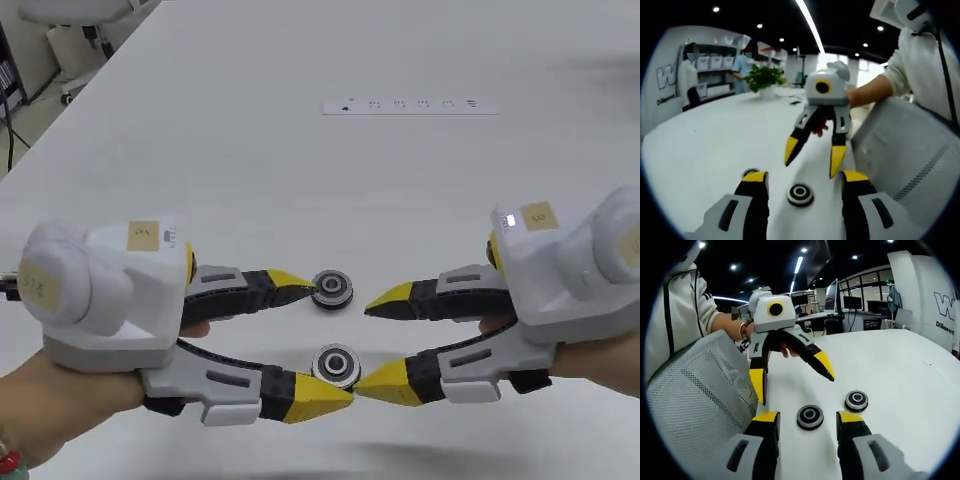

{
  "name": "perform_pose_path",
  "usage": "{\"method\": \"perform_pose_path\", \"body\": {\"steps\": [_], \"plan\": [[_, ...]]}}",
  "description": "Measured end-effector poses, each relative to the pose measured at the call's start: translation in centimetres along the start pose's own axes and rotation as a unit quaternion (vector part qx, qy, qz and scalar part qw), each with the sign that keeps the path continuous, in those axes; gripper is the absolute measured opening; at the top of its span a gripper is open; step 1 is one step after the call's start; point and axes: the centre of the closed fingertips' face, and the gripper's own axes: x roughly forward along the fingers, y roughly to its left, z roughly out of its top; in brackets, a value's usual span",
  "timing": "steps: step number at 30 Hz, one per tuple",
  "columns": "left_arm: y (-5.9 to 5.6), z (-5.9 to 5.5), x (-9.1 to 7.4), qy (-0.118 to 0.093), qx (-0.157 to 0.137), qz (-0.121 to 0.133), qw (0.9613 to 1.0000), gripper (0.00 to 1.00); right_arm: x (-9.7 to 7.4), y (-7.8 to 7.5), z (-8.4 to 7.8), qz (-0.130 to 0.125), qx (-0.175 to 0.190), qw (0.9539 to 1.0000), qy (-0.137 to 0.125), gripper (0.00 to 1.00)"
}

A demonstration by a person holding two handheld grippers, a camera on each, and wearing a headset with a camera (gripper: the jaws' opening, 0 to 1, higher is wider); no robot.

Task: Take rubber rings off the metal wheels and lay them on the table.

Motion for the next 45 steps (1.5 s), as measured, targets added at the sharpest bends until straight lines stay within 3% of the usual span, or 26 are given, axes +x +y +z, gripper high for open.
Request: {"method": "perform_pose_path", "body": {"steps": [6, 18, 21, 28, 35, 45], "plan": [[0.2, 0.0, 0.2, -0.004, -0.002, -0.002, 1.0000, 0.49, 0.3, -0.3, -1.0, 0.000, 0.012, 0.9999, 0.005, 0.35], [0.8, -1.1, 0.6, -0.004, -0.007, 0.013, 0.9999, 0.33, 1.2, -0.5, -1.6, -0.009, 0.019, 0.9998, -0.001, 0.24], [0.6, -1.9, 1.0, 0.010, -0.004, 0.011, 0.9999, 0.31, 1.6, -1.0, -2.3, -0.027, 0.010, 0.9995, 0.015, 0.23], [0.2, -2.8, 1.5, 0.023, 0.001, 0.008, 0.9997, 0.26, 2.0, -0.5, -2.7, -0.020, 0.000, 0.9995, 0.025, 0.20], [0.4, -3.9, 1.7, 0.051, 0.017, 0.018, 0.9984, 0.20, 2.1, -0.5, -2.6, -0.022, 0.003, 0.9995, 0.023, 0.20], [0.8, -4.1, 1.8, 0.055, 0.027, 0.025, 0.9978, 0.17, 2.2, -0.6, -2.7, -0.026, 0.007, 0.9994, 0.023, 0.19]]}}
